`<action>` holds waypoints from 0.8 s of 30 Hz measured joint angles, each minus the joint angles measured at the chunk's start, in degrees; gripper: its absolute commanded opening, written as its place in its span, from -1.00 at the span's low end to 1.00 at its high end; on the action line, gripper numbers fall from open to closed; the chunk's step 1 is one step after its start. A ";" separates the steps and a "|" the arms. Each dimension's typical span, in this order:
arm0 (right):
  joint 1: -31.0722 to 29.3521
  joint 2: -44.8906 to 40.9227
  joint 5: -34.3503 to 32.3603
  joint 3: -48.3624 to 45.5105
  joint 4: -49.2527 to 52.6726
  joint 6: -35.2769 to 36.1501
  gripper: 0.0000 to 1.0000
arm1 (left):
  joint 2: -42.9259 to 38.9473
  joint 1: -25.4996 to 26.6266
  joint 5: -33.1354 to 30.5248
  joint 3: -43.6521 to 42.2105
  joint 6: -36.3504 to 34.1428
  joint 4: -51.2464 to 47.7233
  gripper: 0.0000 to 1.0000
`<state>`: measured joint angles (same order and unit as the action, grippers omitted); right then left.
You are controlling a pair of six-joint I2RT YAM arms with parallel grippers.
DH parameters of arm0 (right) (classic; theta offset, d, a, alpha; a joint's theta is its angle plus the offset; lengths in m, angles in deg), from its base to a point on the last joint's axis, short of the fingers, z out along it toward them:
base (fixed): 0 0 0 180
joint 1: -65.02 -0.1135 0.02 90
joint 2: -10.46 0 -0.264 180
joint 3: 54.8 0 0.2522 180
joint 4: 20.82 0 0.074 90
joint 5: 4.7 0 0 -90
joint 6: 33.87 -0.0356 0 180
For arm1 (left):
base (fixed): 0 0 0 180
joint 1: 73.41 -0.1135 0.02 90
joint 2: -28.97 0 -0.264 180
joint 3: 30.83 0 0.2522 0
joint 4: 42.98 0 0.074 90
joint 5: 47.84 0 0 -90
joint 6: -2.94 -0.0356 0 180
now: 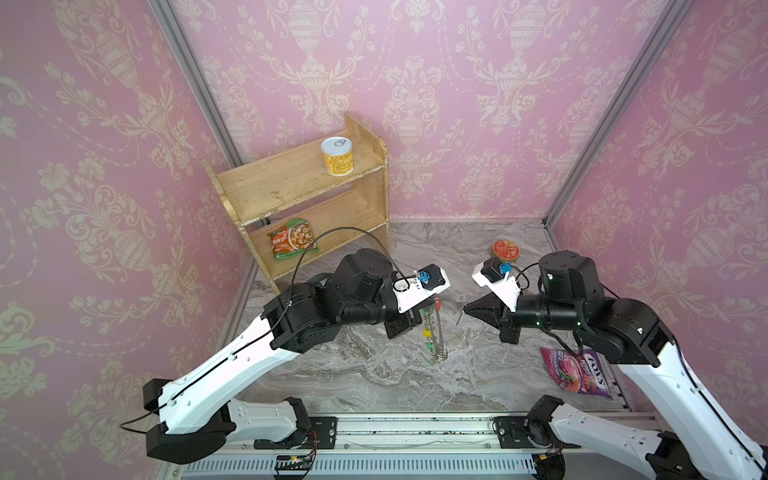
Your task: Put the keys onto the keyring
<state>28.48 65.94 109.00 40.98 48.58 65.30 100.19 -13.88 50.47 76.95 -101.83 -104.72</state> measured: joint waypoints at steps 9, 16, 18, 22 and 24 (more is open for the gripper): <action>0.00 -0.74 1.18 4.57 2.16 0.46 -1.00 | 2.95 2.89 -0.98 3.85 -1.44 -4.31 -1.00; -0.13 -0.68 5.29 5.27 3.41 0.59 -1.00 | 4.39 4.11 -1.18 6.62 -2.67 -5.95 -1.00; -0.44 -0.68 6.75 5.27 3.45 0.57 -1.00 | 4.46 4.37 -1.27 6.64 -2.97 -5.97 -1.00; -1.77 -0.68 9.20 5.27 3.32 0.33 -1.00 | 4.63 5.11 -2.34 6.64 -3.74 -5.68 -1.00; -2.64 -0.68 9.53 5.27 2.95 0.00 -1.00 | 4.70 5.62 -2.99 6.64 -3.93 -5.38 -1.00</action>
<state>25.84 65.26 118.53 46.25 51.53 65.30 104.89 -8.26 47.48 83.60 -105.76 -110.10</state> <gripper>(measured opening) 0.039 0.043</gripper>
